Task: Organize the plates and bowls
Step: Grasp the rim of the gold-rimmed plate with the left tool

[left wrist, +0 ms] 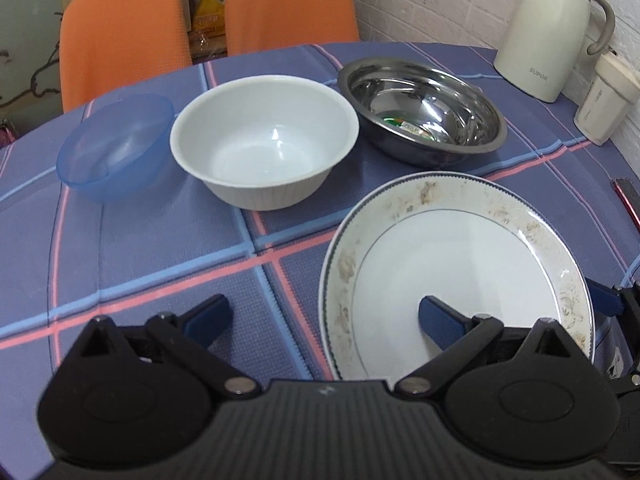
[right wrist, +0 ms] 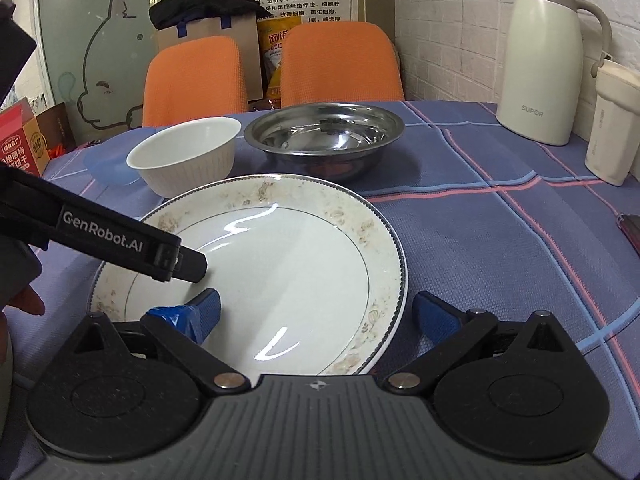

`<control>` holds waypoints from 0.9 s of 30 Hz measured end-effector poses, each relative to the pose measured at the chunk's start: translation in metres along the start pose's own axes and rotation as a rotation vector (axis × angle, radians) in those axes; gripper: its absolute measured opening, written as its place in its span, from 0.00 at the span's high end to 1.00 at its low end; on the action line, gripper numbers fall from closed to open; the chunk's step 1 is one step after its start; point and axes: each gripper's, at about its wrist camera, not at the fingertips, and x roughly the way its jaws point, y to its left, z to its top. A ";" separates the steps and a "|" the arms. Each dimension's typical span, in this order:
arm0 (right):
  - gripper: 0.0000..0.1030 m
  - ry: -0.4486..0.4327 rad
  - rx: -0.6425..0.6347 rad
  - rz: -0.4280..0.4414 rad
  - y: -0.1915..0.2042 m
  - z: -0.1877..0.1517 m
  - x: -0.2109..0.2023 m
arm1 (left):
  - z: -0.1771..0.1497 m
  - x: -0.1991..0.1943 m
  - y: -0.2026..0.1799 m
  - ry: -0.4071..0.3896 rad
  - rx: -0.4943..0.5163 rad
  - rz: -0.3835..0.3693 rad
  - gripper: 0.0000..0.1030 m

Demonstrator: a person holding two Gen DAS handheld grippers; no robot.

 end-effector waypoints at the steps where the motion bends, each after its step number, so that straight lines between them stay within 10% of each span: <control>1: 0.12 0.001 0.001 0.001 -0.001 0.000 0.000 | 0.000 0.000 -0.001 -0.002 -0.005 0.003 0.03; 18: 0.12 0.041 0.078 0.073 0.021 0.004 -0.010 | -0.007 -0.018 -0.012 0.024 -0.013 -0.154 0.08; 27: 0.12 -0.045 0.008 0.053 0.052 0.009 -0.039 | -0.018 -0.057 -0.004 -0.058 0.010 -0.116 0.08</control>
